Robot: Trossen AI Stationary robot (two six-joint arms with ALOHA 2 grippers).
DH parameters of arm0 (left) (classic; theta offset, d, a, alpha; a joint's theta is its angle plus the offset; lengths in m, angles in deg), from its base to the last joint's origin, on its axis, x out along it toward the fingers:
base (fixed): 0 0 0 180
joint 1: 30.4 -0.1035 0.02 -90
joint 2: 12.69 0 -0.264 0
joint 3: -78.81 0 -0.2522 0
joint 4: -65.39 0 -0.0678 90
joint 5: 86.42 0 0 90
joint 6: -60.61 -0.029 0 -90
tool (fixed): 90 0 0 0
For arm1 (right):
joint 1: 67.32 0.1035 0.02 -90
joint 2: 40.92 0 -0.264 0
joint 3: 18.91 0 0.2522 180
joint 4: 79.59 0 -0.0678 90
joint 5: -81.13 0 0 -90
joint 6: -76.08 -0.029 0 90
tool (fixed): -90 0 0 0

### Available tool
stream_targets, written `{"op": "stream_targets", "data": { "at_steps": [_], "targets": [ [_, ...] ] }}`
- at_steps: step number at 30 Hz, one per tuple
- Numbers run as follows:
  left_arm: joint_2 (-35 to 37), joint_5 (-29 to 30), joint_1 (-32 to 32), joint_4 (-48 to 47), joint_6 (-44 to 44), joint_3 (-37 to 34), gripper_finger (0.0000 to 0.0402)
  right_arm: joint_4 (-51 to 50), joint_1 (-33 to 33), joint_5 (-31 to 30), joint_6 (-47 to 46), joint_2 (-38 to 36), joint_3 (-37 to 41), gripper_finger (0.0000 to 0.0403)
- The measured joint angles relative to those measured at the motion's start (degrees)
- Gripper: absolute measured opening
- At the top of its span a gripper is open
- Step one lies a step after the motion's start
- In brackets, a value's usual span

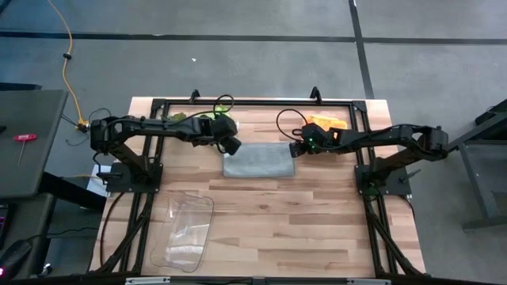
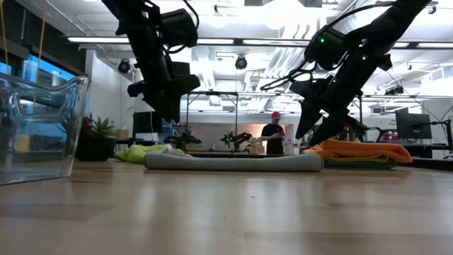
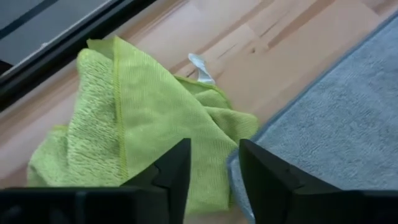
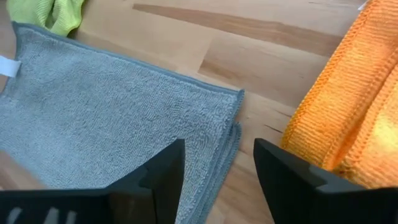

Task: Fold microfiber towels
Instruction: Fold the light blue towel

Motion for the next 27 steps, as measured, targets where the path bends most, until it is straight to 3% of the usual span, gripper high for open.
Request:
{"op": "stream_targets", "data": {
  "at_steps": [5, 12, 15, 17, 23, 27],
  "targets": [
    [2.43, -3.97, -3.01, 0.25, -2.61, 0.00, 0.0166, 0.04, -0.02, 0.06, -0.04, 0.00, 0.00, 0.0186],
    [5.40, -20.29, -6.87, 5.02, -8.08, 0.00, 0.0197, 3.18, -0.02, 1.22, -0.20, -1.37, 0.00, 0.0186],
    [7.82, -23.30, -7.23, 10.91, -8.42, -0.49, 0.0204, 4.79, -0.02, 3.57, -0.22, -3.20, 0.00, 0.0186],
    [10.55, -25.26, -7.06, 17.08, -8.32, -3.39, 0.0205, 3.07, 0.11, 4.47, -0.24, -4.94, -0.52, 0.0186],
    [20.86, -28.83, -6.47, 38.83, -3.54, -18.23, 0.0205, -18.62, 2.48, 1.56, -4.21, -6.30, -8.37, 0.0186],
    [26.00, -32.21, -6.30, 47.42, -1.28, -24.39, 0.0203, -20.20, 3.72, 2.21, -9.21, -5.33, -9.70, 0.0186]
  ]
}}
